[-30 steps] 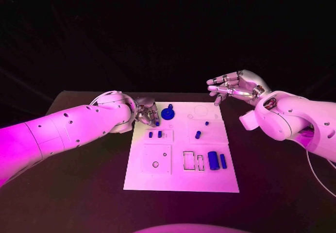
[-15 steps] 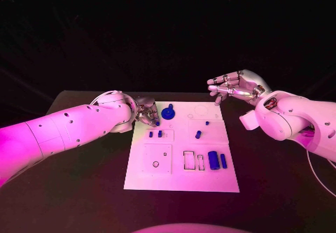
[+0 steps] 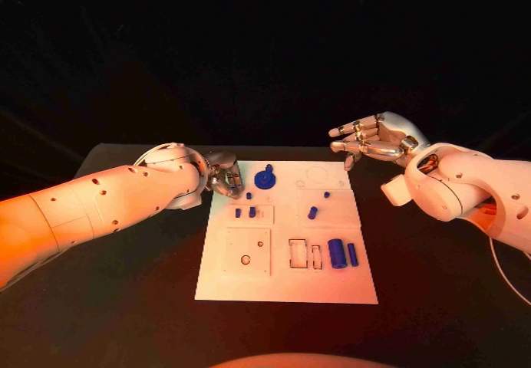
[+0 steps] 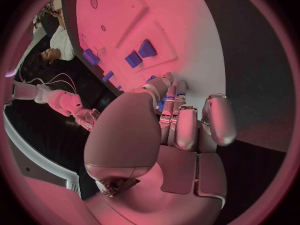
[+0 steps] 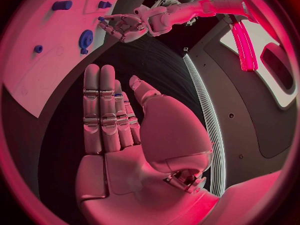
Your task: Assemble the parts on the task board
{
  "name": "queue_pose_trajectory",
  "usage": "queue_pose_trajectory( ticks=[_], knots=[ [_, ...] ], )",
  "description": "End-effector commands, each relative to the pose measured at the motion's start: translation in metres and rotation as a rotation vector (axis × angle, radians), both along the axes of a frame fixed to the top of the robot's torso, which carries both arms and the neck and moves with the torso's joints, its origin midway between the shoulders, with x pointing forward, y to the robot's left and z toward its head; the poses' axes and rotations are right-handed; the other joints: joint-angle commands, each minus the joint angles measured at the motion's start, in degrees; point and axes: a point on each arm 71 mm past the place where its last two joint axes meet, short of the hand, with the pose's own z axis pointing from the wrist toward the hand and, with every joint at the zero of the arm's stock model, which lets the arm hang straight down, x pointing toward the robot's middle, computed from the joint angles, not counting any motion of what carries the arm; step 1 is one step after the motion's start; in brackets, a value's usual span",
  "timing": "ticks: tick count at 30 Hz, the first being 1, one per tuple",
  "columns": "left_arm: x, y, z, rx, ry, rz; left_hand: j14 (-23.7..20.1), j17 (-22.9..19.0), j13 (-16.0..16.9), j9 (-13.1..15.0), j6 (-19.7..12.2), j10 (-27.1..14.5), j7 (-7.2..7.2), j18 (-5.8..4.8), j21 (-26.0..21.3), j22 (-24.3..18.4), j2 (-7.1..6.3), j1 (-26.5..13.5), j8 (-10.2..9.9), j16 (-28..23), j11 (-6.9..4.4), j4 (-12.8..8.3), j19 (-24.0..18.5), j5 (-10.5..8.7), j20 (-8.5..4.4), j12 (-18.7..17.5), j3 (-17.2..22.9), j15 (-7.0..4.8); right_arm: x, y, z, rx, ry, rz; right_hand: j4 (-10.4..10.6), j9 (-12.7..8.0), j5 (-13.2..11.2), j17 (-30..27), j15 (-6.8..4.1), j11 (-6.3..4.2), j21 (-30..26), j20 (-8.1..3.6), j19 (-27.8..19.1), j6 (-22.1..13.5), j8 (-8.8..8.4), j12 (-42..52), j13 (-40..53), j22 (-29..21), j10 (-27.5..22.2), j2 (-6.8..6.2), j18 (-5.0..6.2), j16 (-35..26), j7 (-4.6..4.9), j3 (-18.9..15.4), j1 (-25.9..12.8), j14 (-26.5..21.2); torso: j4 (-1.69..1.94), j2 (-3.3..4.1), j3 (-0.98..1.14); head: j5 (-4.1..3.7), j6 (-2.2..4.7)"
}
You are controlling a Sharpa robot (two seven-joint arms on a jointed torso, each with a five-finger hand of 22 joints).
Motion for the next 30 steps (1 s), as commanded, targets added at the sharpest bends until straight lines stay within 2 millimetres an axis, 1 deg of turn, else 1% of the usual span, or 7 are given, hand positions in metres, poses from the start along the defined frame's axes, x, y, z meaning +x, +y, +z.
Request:
queue_pose_trajectory(
  ticks=[1, 4, 7, 12, 15, 22, 30],
  knots=[
    [-0.001, 0.001, 0.006, -0.096, -0.025, 0.011, 1.52, -0.15, 0.08, 0.11, 0.05, -0.09, -0.17, -0.7, -0.48, 1.88, 0.02, -0.36, 0.0, 0.13, -0.04, -0.16, 0.66, -0.21, 0.42, 0.09, 0.54, 0.24, 0.0, 0.0, -0.006, -0.193, -0.017, 0.031, -1.64, 0.25, 0.26, 0.64, -0.68, -0.41, 1.43, -0.69, 1.4, 1.75, 0.86, 0.42, -0.61, 0.76, -0.02, -0.03, 0.45, 0.84, -0.47, 1.23, 1.67, 1.81, 0.04, -0.03, 0.02, -0.24, 0.18],
    [-0.002, 0.008, 0.015, -0.246, -0.018, 0.035, 1.5, -0.11, 0.49, 0.32, 1.16, 1.46, -0.66, -0.48, -1.23, 1.41, 0.39, -0.52, 0.53, 0.19, -0.56, -0.27, 0.42, -0.19, 0.33, 0.88, 0.9, -0.09, 0.001, -0.002, -0.009, -0.351, -0.056, 0.04, -2.88, 0.45, 0.59, 2.05, -1.63, -1.47, 3.99, -1.59, 3.23, 3.94, 1.49, 1.31, -0.75, 2.2, 2.31, -0.04, 0.42, 2.99, -1.48, 2.82, 2.24, 4.78, 0.04, -0.03, 0.03, -0.3, 0.3],
    [-0.004, 0.018, 0.024, -0.421, -0.006, 0.08, 0.39, -3.47, 1.27, 0.35, 1.65, 3.6, -1.14, 0.47, -5.53, -1.47, 0.65, -0.74, 0.71, -1.7, -1.29, -0.46, -1.11, 0.07, -0.04, 2.26, 0.97, -0.64, -0.001, -0.001, -0.01, -0.501, -0.105, 0.054, -3.69, 0.26, 0.21, 3.69, -1.9, -1.74, 6.6, -2.08, 3.88, 4.75, 1.14, 0.88, -1.39, 3.84, 2.66, -0.39, 0.29, 5.22, -1.67, 4.43, 1.61, 5.76, -0.01, 0.06, 0.07, -0.4, 0.61],
    [-0.006, 0.035, 0.036, -0.838, 0.054, 0.226, -6.27, -19.68, 1.6, 0.16, 0.94, 1.1, -0.69, 3.42, -22.49, -12.64, 1.49, -1.33, 0.3, -12.31, -0.74, -0.58, -8.01, 0.13, 0.11, 2.14, 1.77, -0.19, -0.004, 0.005, -0.013, -0.725, -0.191, 0.078, -4.2, 0.15, -0.75, 6.08, -1.85, -1.82, 9.61, -2.09, 3.34, 5.72, 0.61, -0.03, -2.62, 5.93, 1.91, -1.02, 0.27, 8.65, -1.82, 6.32, 0.26, 5.64, -0.09, 0.03, 0.12, -0.62, 1.01],
    [-0.011, 0.042, 0.037, -1.089, 0.124, 0.319, -9.79, -26.82, 1.69, 0.18, 0.61, 0.11, -0.47, 4.65, -30.52, -17.94, 1.24, -2.8, 0.32, -17.37, -0.37, 0.03, -11.53, -0.02, 0.53, 2.43, 1.03, 0.22, -0.006, 0.011, -0.017, -0.829, -0.238, 0.089, -4.25, 0.14, -1.2, 6.95, -1.88, -1.73, 10.75, -2.04, 2.8, 6.17, 0.35, 0.11, -3.24, 6.78, 1.5, -1.31, 0.29, 9.83, -1.99, 6.98, -0.32, 5.37, 0.04, 0.09, -0.06, -1.14, 1.21],
    [-0.022, 0.045, 0.036, -1.357, 0.227, 0.39, -12.41, -31.79, 1.96, 0.21, -0.05, -0.86, -0.46, 5.58, -37.39, -22.66, 0.71, -5.98, 0.39, -20.83, -0.14, 1.85, -14.16, -0.17, 1.0, 3.23, -2.52, 0.56, -0.006, 0.025, -0.028, -0.957, -0.291, 0.1, -4.3, 0.08, -2.2, 8.17, -1.76, -1.6, 12.52, -1.9, 1.97, 6.32, -0.27, 0.08, -4.3, 8.17, 0.51, -1.74, 0.26, 11.52, -2.09, 8.04, -0.93, 4.93, 0.15, 0.07, -0.07, -2.12, 1.41],
    [-0.03, 0.038, 0.038, -1.429, 0.255, 0.38, -13.08, -33.14, 2.16, 0.26, -0.14, -1.1, -0.48, 5.61, -38.34, -23.46, 1.0, -5.97, 0.55, -21.67, -0.14, 1.96, -14.2, -0.13, 1.06, 3.77, -3.76, 0.58, -0.003, 0.039, -0.044, -1.018, -0.301, 0.116, -4.42, 0.04, -3.26, 9.0, -1.56, -1.3, 14.11, -1.68, 1.26, 6.16, -0.65, 0.09, -5.47, 9.65, -0.83, -1.99, 0.2, 12.7, -1.98, 9.26, -1.09, 4.39, 0.03, 0.15, -0.13, -2.17, 1.47]
  ],
)
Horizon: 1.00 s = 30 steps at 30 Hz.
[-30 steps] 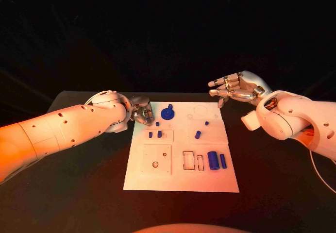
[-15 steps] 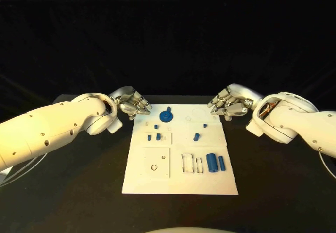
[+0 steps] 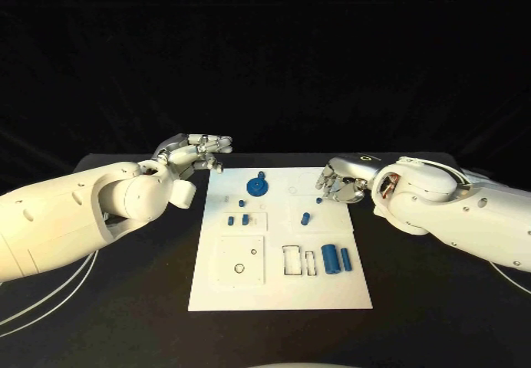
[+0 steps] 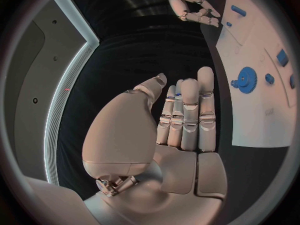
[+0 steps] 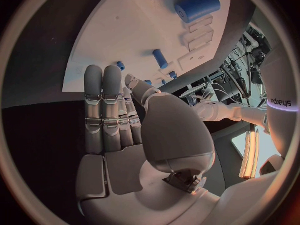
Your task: Assemble the parts on the task board
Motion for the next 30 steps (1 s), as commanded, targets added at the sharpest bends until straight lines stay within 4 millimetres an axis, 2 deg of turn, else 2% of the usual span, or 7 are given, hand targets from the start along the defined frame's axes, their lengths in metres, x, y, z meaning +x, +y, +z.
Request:
queue_pose_trajectory(
  ticks=[1, 8, 12, 30],
  knots=[
    [-0.002, -0.002, 0.004, -0.121, 0.002, 0.033, -0.43, -0.18, 0.09, 0.04, -0.45, -0.38, -0.15, 0.66, -0.32, -0.13, 0.24, -0.25, 0.11, -0.36, -0.05, 0.05, -0.37, -0.13, 0.15, 0.26, -0.42, 0.0, 0.001, 0.003, -0.007, -0.104, -0.027, -0.004, -0.02, -0.08, -0.45, 0.22, 0.12, 0.02, 0.65, 0.06, -0.38, 0.11, -0.38, -0.09, -0.28, 0.6, -0.59, -0.24, 0.16, 0.41, 0.04, 0.69, -0.44, 0.92, -0.04, 0.08, -0.04, -0.2, 0.0],
    [-0.007, -0.01, 0.006, -0.141, -0.001, 0.014, -0.59, -0.55, 0.19, 0.06, -0.42, -0.39, -0.19, 0.68, -0.65, -0.41, 0.43, -0.02, 0.2, -0.55, -0.09, -0.02, -0.33, -0.1, 0.14, 0.52, -0.8, -0.02, 0.001, 0.011, -0.018, -0.123, -0.014, 0.011, -0.06, -0.07, -0.66, 0.44, 0.15, 0.06, 1.29, 0.11, -0.43, 0.08, -0.4, -0.05, -0.55, 1.3, -0.78, -0.2, 0.11, 0.77, 0.07, 1.12, -0.41, 0.85, 0.15, 0.09, -0.06, -0.23, -0.25],
    [-0.009, -0.012, 0.007, -0.145, -0.002, 0.008, -0.63, -0.63, 0.2, 0.07, -0.43, -0.41, -0.19, 0.68, -0.69, -0.46, 0.45, 0.03, 0.21, -0.59, -0.1, -0.05, -0.32, -0.1, 0.14, 0.55, -0.85, -0.03, 0.003, 0.013, -0.021, -0.134, -0.007, 0.011, -0.06, -0.07, -0.91, 0.65, 0.18, 0.1, 2.0, 0.15, -0.35, 0.1, -0.4, -0.01, -0.71, 2.14, -0.9, -0.25, 0.02, 1.13, 0.09, 1.38, -0.5, 0.86, 0.03, 0.02, -0.01, -0.17, -0.47],
    [-0.011, -0.013, 0.007, -0.147, -0.002, 0.005, -0.9, -1.26, 0.28, 0.06, -0.49, -0.56, -0.16, 0.68, -1.03, -0.76, 0.62, 0.35, 0.27, -0.95, -0.09, -0.19, -0.25, -0.08, 0.12, 0.77, -1.22, -0.04, 0.005, 0.018, -0.028, -0.164, -0.005, 0.01, 0.14, 0.05, -2.7, 1.53, 0.12, -0.02, 4.66, 0.19, -0.29, 0.82, -0.23, 0.29, -0.86, 5.08, -0.69, 0.32, -0.24, 2.73, -0.07, 2.97, -0.64, 0.68, 0.02, -0.02, 0.04, -0.23, -0.85]
  ],
)
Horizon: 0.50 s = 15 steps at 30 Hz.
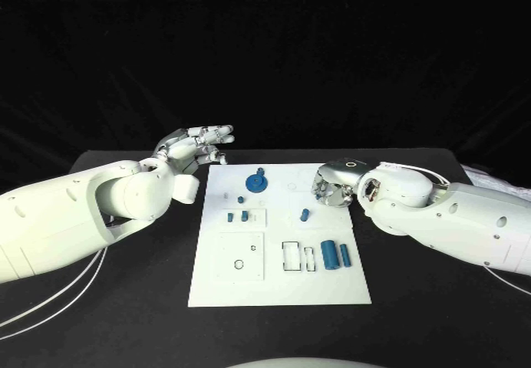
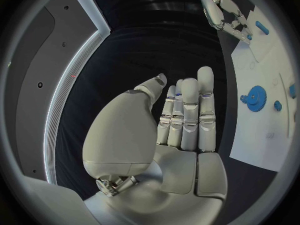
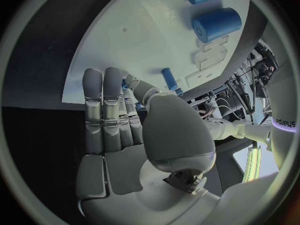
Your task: Assemble the parts on the task board
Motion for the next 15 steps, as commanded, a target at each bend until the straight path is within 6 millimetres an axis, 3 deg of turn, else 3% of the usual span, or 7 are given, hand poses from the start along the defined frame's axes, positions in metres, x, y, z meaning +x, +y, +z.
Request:
queue_pose_trajectory(
  ticks=[1, 15],
  knots=[
    [0.0, -0.001, 0.002, -0.014, -0.01, 0.001, -0.49, -0.1, 0.08, 0.06, -0.29, -0.36, 0.04, 0.69, -0.21, -0.08, 0.39, 0.11, 0.27, -0.22, 0.12, 0.1, -0.26, -0.08, 0.13, 0.26, -0.35, -0.02, -0.001, 0.002, -0.003, -0.036, 0.004, 0.006, -0.01, 0.07, -0.43, 0.16, 0.1, -0.24, 0.51, 0.19, -0.32, 0.55, -0.01, 0.32, -0.07, 0.29, -0.02, 0.16, -0.25, 0.46, -0.12, 0.69, -0.4, 0.66, -0.01, 0.0, 0.0, 0.01, -0.08],
    [0.0, -0.001, 0.001, -0.009, -0.002, 0.004, -0.68, -0.52, 0.12, -0.02, -0.82, -0.87, 0.44, 0.64, -0.66, -0.51, 0.49, 0.32, 0.13, -0.4, 0.37, 0.03, -0.13, -0.07, 0.19, 0.43, -1.0, 0.13, -0.002, 0.008, -0.014, -0.091, 0.049, 0.015, 0.03, 0.85, -1.83, 5.65, -0.98, -1.8, 8.0, -0.58, 2.48, 4.33, 1.28, 1.37, 0.09, 10.3, 3.45, 2.13, -1.6, 7.38, -1.69, 2.75, 0.14, 1.63, -0.05, -0.02, 0.01, 0.12, -0.56]
  ],
)
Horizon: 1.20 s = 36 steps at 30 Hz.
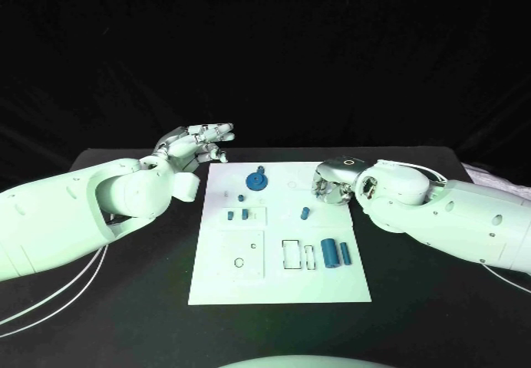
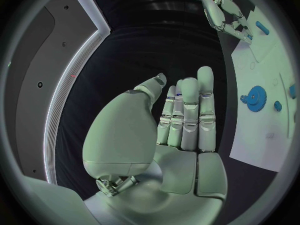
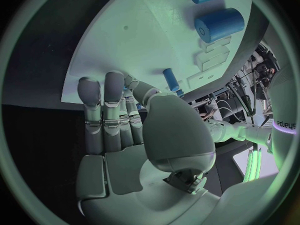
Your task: Assemble the parts on the task board
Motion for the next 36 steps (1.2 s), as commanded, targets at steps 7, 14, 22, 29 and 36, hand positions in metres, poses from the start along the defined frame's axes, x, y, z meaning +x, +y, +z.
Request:
queue_pose_trajectory(
  ticks=[7, 14, 22, 29, 36],
  knots=[
    [0.0, -0.002, 0.001, -0.007, -0.003, 0.001, -0.28, -0.11, 0.08, -0.03, -0.47, -0.55, 0.09, 0.65, -0.32, -0.17, 0.53, 0.42, 0.12, -0.36, 0.01, -0.06, -0.1, -0.06, 0.21, 0.39, -0.45, 0.14, -0.004, 0.004, -0.011, -0.056, -0.001, 0.004, -0.11, 0.32, -0.21, 2.3, -0.51, -0.27, 2.36, -0.11, 1.15, 0.78, 0.36, 0.19, 0.06, 3.14, 1.15, 1.03, -1.06, 2.72, -0.16, 0.81, 0.15, 1.52, -0.05, -0.06, -0.02, -0.03, -0.23],
    [0.0, -0.001, 0.001, -0.005, -0.001, 0.002, -0.3, -0.19, 0.1, -0.03, -0.59, -0.68, 0.15, 0.64, -0.43, -0.28, 0.61, 0.59, 0.11, -0.37, 0.06, -0.14, -0.04, -0.04, 0.24, 0.46, -0.58, 0.18, -0.007, 0.002, -0.004, 0.01, -0.068, 0.0, -0.14, 0.34, -0.21, 2.94, -0.48, -0.19, 3.09, -0.14, 1.33, 0.71, 0.23, -0.1, 0.0, 4.02, 1.14, 0.92, -1.19, 3.53, -0.07, 1.01, 0.03, 1.51, 0.0, -0.11, 0.0, -0.04, -0.22],
    [0.001, 0.0, 0.0, -0.003, 0.002, 0.005, -0.31, -0.23, 0.11, -0.04, -0.64, -0.74, 0.18, 0.64, -0.47, -0.32, 0.64, 0.65, 0.11, -0.38, 0.08, -0.17, -0.02, -0.04, 0.25, 0.48, -0.63, 0.2, -0.012, -0.005, 0.008, 0.079, -0.101, -0.002, -0.16, 0.35, -0.21, 3.12, -0.43, -0.14, 3.38, -0.14, 1.39, 0.71, 0.19, -0.18, -0.01, 4.38, 1.18, 0.91, -1.24, 3.78, -0.02, 1.13, 0.02, 1.47, -0.09, -0.11, -0.03, -0.09, -0.08],
    [0.002, 0.001, -0.001, -0.001, 0.005, 0.008, -0.38, -0.41, 0.12, -0.05, -0.8, -0.94, 0.26, 0.64, -0.6, -0.45, 0.71, 0.77, 0.08, -0.44, 0.16, -0.21, 0.04, -0.04, 0.28, 0.53, -0.79, 0.25, -0.023, -0.007, 0.021, 0.133, -0.115, 0.009, -0.36, 0.34, -0.21, 3.63, -0.31, 0.01, 3.99, -0.14, 1.41, 0.56, -0.02, -0.5, -0.04, 5.11, 1.12, 0.88, -1.32, 4.45, 0.18, 1.67, 0.21, 1.33, -0.04, -0.08, 0.03, -0.06, 0.0],
    [0.003, 0.001, -0.001, -0.001, 0.005, 0.009, -0.38, -0.39, 0.12, -0.05, -0.86, -1.0, 0.29, 0.64, -0.63, -0.48, 0.72, 0.79, 0.06, -0.41, 0.18, -0.21, 0.06, -0.04, 0.3, 0.54, -0.84, 0.26, -0.039, 0.009, 0.031, 0.193, -0.131, 0.068, -0.41, 0.37, -0.2, 4.28, -0.28, 0.05, 4.64, -0.11, 1.65, 0.61, -0.06, -0.59, -0.03, 6.05, 1.19, 0.79, -1.47, 5.19, 0.25, 1.85, 0.21, 1.37, -0.01, -0.04, 0.04, 0.37, -0.08]
  ],
)
